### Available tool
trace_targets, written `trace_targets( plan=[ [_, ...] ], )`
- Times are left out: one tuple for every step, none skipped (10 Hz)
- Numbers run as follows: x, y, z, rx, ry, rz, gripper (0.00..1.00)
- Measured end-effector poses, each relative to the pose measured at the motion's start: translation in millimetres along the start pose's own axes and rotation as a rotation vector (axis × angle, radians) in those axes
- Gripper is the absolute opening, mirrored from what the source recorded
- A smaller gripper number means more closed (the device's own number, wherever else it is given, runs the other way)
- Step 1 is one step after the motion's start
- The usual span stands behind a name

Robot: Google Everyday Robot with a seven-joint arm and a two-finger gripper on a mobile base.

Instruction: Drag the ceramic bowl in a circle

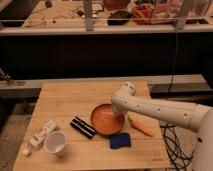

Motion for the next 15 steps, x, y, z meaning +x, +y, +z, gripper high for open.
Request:
trace_targets(
  plan=[
    [2.9, -3.9, -0.4, -0.001, 0.002, -0.005, 0.17],
    [8.7, -6.3, -0.8, -0.002, 0.004, -0.005, 0.09],
    [22.8, -13.8, -0.4, -0.001, 0.008, -0.015, 0.01],
    [32.6, -18.3, 1.3, 0.001, 0.011, -0.02, 0.0],
    [37.1, -20.6, 1.8, 0.001, 0.011, -0.022, 0.0],
    [35.9, -30.0, 2.0, -0.003, 0.012, -0.032, 0.0],
    [31.3, -45.6, -0.3, 0.006, 0.012, -0.038, 0.0],
    [28.5, -55.4, -2.3, 0.009, 0.015, -0.047, 0.0],
    [28.2, -60.5, -3.5, 0.007, 0.02, -0.054, 0.0],
    [33.8, -64.7, -3.2, 0.004, 0.025, -0.063, 0.0],
    [40.3, -70.4, -1.7, 0.005, 0.027, -0.076, 0.0],
    [47.5, -76.3, -0.9, 0.004, 0.031, -0.089, 0.0],
    [53.1, -84.1, 0.0, 0.004, 0.032, -0.102, 0.0],
    [53.7, -93.9, -0.7, 0.005, 0.032, -0.113, 0.0],
    [54.4, -102.2, -0.8, 0.006, 0.034, -0.124, 0.0]
  ],
)
